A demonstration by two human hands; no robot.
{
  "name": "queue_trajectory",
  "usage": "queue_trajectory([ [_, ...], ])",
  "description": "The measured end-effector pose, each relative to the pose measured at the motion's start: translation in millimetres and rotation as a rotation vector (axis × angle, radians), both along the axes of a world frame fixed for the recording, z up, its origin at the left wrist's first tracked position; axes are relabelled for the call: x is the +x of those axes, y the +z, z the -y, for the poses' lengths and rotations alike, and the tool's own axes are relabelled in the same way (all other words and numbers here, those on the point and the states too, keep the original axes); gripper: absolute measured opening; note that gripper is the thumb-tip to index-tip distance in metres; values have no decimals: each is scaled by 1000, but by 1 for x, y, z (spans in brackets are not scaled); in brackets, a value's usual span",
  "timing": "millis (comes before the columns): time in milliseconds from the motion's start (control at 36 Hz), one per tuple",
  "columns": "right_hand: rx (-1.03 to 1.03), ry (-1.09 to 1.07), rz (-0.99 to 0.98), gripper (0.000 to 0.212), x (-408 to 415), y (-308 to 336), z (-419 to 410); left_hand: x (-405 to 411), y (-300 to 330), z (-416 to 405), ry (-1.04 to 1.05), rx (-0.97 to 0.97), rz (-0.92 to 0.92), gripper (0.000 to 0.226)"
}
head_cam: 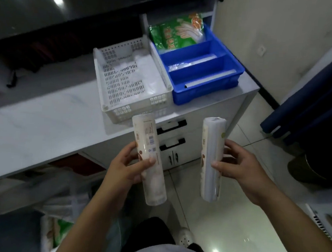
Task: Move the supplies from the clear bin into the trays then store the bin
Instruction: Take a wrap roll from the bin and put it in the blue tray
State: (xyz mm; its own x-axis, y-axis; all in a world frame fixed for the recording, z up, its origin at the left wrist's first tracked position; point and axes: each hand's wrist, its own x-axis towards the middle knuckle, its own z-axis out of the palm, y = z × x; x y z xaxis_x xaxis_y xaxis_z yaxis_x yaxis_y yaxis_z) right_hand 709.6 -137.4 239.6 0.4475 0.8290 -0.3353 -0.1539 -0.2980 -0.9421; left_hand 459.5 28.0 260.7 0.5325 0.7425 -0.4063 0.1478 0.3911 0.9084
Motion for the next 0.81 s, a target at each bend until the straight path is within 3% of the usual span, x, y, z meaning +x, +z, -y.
queue_trajectory([
  [167,18,2,124,66,51,6,-38,40,8,-34,12,2,61,64],
  [278,24,-16,328,65,95,20,-82,75,7,-73,32,-6,107,71],
  [389,71,1,531,70,137,51,-132,114,15,-126,3,11,149,59],
  [611,-110,391,1309,65,180,74,-215,179,36,-214,-33,37,158,59],
  [806,-237,711,1508,68,211,40,-265,197,38,-245,40,55,119,59],
])
